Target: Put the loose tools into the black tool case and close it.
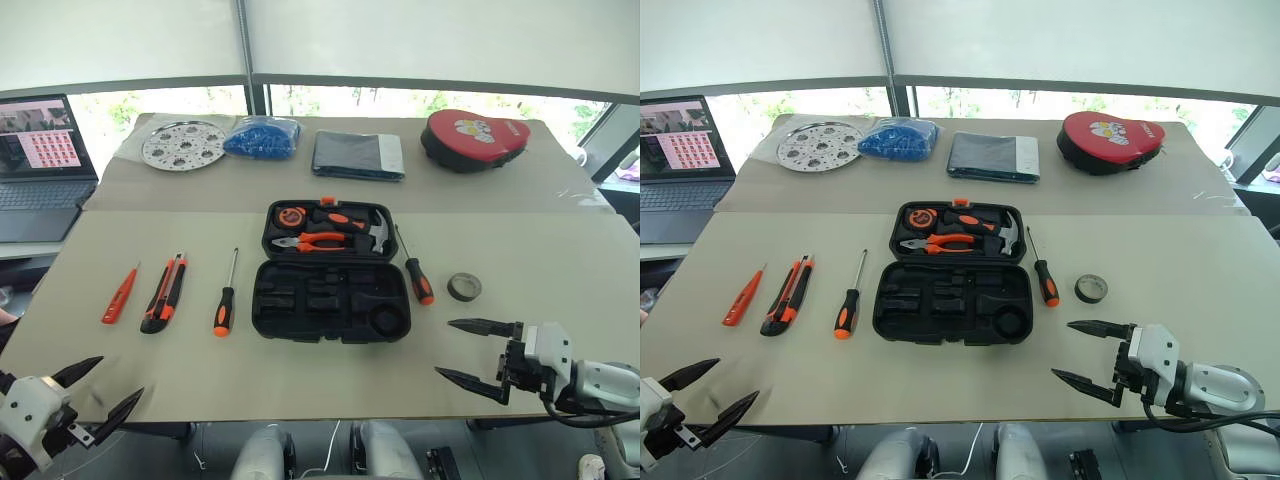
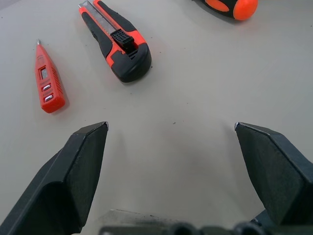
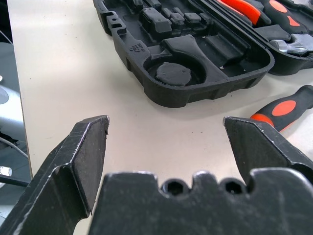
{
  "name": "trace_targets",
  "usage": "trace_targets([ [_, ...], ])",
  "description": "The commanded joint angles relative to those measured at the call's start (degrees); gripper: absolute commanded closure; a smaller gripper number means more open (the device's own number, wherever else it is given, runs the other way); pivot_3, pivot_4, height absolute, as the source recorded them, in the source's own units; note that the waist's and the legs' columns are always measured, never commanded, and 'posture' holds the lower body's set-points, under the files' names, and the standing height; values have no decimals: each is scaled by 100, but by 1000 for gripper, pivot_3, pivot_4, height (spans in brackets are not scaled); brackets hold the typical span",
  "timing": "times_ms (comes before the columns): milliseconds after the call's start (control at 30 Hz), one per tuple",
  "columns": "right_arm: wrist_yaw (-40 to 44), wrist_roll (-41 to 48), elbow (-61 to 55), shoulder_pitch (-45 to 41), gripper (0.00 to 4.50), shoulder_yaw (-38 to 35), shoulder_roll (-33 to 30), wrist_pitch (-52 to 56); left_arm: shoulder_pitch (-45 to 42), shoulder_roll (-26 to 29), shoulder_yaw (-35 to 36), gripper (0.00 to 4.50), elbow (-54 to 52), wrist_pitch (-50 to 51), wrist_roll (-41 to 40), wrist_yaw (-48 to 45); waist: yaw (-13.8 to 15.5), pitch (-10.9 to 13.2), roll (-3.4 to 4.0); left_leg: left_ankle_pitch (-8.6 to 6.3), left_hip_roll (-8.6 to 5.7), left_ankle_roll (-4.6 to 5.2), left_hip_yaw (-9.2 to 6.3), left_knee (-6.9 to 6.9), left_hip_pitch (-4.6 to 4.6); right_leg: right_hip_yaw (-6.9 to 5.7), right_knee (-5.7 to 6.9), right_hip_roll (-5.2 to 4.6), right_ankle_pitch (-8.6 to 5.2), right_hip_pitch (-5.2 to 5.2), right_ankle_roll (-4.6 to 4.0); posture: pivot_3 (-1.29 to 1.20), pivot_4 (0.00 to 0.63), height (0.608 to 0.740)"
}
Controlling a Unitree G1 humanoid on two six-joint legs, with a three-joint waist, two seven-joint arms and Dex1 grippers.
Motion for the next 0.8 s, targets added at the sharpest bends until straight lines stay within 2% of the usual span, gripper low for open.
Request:
trace_targets([
  [33, -131, 389, -298, -250, 135, -15, 268, -95, 12, 56, 349, 0, -292, 585, -435, 332, 0, 0, 0, 0, 0, 0, 0, 0, 0, 0, 0, 0, 0, 0, 0, 0, 150, 740],
  [133, -404, 1425, -1018, -789, 135, 162, 892, 339, 280, -188, 815, 0, -815, 2126, -1471, 1136, -96, 5, -28, 4, 22, -7, -3, 1, 1, 2, 6, 16, 5, -1, 4, 0, 150, 740],
  [200, -464, 1653, -1300, -935, 135, 219, 1033, 540, 537, -315, 981, 0, -1155, 2783, -1685, 1542, -115, 8, -14, 6, 32, -14, -8, 0, 2, 4, 7, 17, 20, -3, 27, 0, 150, 740],
  [300, -440, 1644, -1524, -1094, 135, 379, 1215, 419, 884, -250, 1186, 0, -1757, 4075, -2132, 2275, -86, 3, -28, 4, 19, -12, -9, -6, 3, 1, 6, 10, 17, -2, 31, 0, 150, 740],
  [367, -444, 1542, -1539, -1194, 135, 443, 1326, 335, 790, -95, 1258, 0, -2167, 4692, -2849, 2550, -32, 2, -31, 4, 16, -16, -15, -5, 3, -3, 7, 14, 15, 0, 31, 0, 150, 740],
  [433, -419, 1421, -1531, -1293, 135, 474, 1376, 234, 575, 150, 1219, 0, -2458, 5115, -3157, 2774, 35, 4, -29, 8, 10, -24, -18, 2, 2, -5, 11, 8, 13, 0, 28, 0, 150, 740],
  [533, -452, 1369, -1509, -1353, 135, 481, 1354, 263, -44, 588, 1017, 0, -2793, 5720, -3665, 3328, 73, 4, -26, 16, 1, -29, -22, 6, 6, -9, 23, -2, -9, 6, -15, 0, 150, 740],
  [667, -410, 1356, -1478, -1351, 135, 424, 1236, 327, -1704, 973, -108, 0, -3007, 6655, -4937, 5200, 58, 4, -20, 28, -2, -49, -19, 4, 30, 0, 43, 0, -5, 17, -19, 0, 150, 740],
  [800, -573, 1265, -1612, -1323, 135, 480, 1184, 437, -3354, 543, -1393, 0, -2710, 7041, -5402, 7045, 16, 9, -17, 37, -5, -74, -20, -16, 90, 4, 60, -2, 12, 67, 10, 0, 150, 740],
])
